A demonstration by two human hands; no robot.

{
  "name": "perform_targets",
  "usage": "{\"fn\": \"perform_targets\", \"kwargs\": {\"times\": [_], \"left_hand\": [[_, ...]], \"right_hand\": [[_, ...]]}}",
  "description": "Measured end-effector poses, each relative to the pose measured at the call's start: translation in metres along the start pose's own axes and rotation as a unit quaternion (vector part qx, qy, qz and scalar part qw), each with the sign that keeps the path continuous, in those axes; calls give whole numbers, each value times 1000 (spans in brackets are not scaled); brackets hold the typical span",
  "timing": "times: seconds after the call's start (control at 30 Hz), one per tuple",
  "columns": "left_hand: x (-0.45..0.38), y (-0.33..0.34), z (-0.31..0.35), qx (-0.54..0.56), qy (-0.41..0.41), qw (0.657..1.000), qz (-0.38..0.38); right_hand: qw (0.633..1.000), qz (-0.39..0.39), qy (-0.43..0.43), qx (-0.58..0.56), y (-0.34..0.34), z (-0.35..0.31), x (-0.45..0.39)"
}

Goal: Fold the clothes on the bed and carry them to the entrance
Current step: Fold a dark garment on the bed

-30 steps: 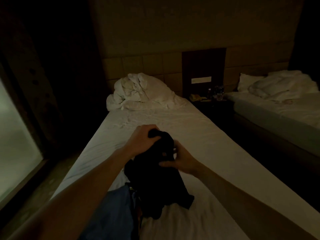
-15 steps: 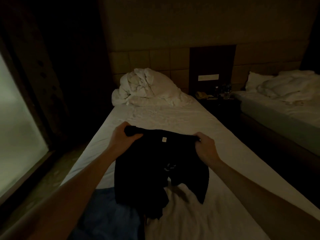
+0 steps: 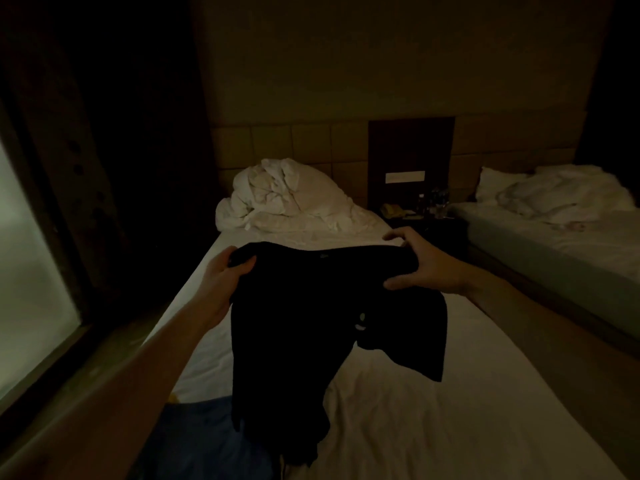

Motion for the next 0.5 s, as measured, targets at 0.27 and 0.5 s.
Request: {"fn": "perform_targets", "kwargs": {"times": [0.27, 0.5], "left_hand": [[16, 8, 20, -278, 209, 911, 221], [35, 25, 43, -304, 213, 909, 191]], "right_hand": [[952, 144, -118, 244, -3, -5, 5], [947, 290, -96, -103, -42, -57, 21]]}}
Point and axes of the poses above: each hand's wrist, its own x-axis away from the middle knuckle, its own y-axis out of the palm, z = x × y, the point moved 3 cm from there along -x, towards the middle knuckle, and after that the axes turned 11 degrees about -y, right-handed, at the moved point
